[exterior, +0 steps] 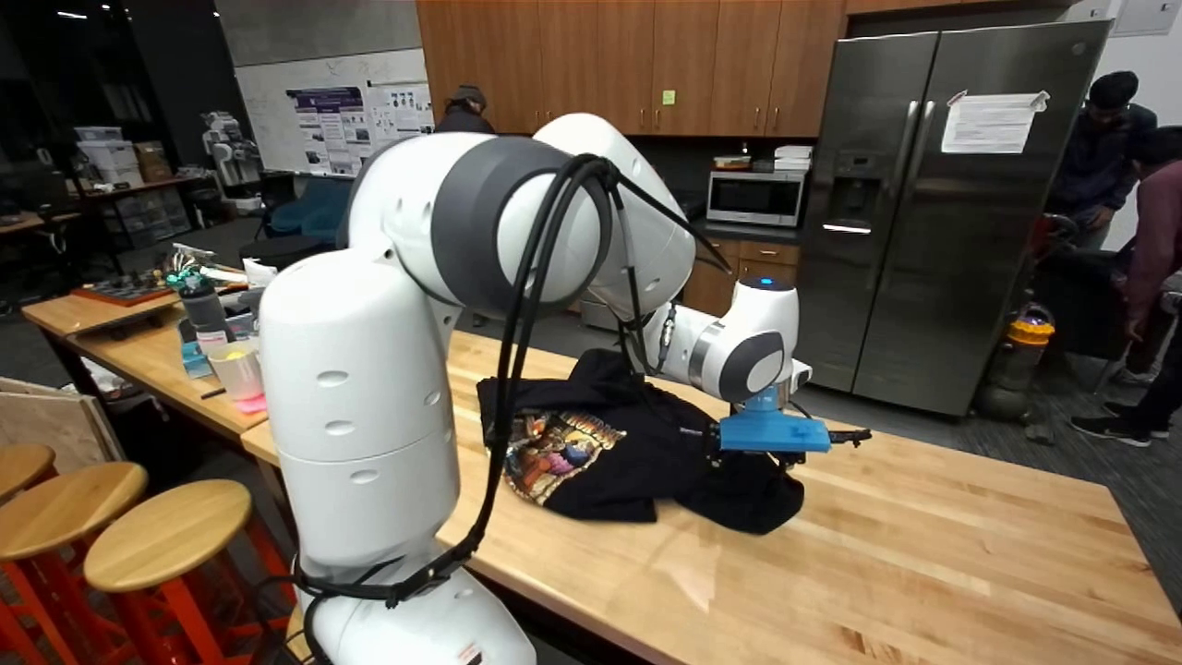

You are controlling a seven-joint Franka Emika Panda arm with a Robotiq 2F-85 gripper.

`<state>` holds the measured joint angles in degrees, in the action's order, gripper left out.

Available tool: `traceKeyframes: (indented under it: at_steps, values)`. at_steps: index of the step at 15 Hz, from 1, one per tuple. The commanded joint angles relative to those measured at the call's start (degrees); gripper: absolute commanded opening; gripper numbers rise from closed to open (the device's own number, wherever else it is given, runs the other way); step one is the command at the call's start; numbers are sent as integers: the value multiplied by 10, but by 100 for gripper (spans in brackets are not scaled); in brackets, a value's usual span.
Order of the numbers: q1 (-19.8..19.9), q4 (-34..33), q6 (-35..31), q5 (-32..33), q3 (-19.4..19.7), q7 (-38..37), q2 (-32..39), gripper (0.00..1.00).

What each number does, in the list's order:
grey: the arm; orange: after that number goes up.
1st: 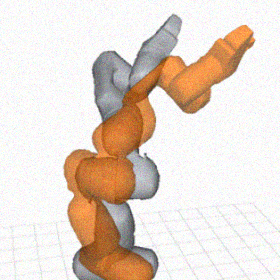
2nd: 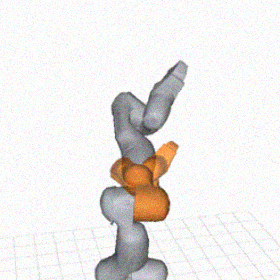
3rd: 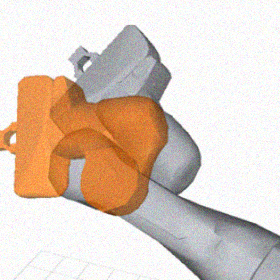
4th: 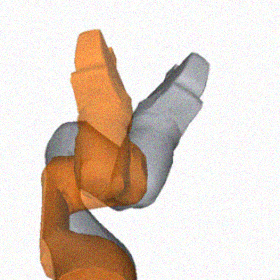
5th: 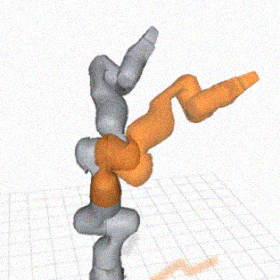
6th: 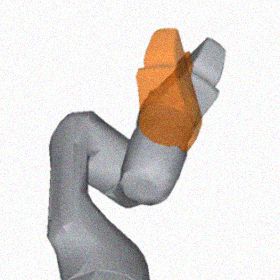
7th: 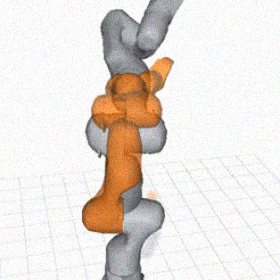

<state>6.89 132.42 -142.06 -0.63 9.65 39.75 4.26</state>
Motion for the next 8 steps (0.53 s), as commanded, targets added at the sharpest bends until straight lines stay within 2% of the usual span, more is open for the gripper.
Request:
traceKeyframes:
  at_steps: [1, 8]
  values:
    - [10, -42, 27, -9, -14, -2, 39, 100]
    - [13, -102, 72, -8, -41, -8, 104, 100]
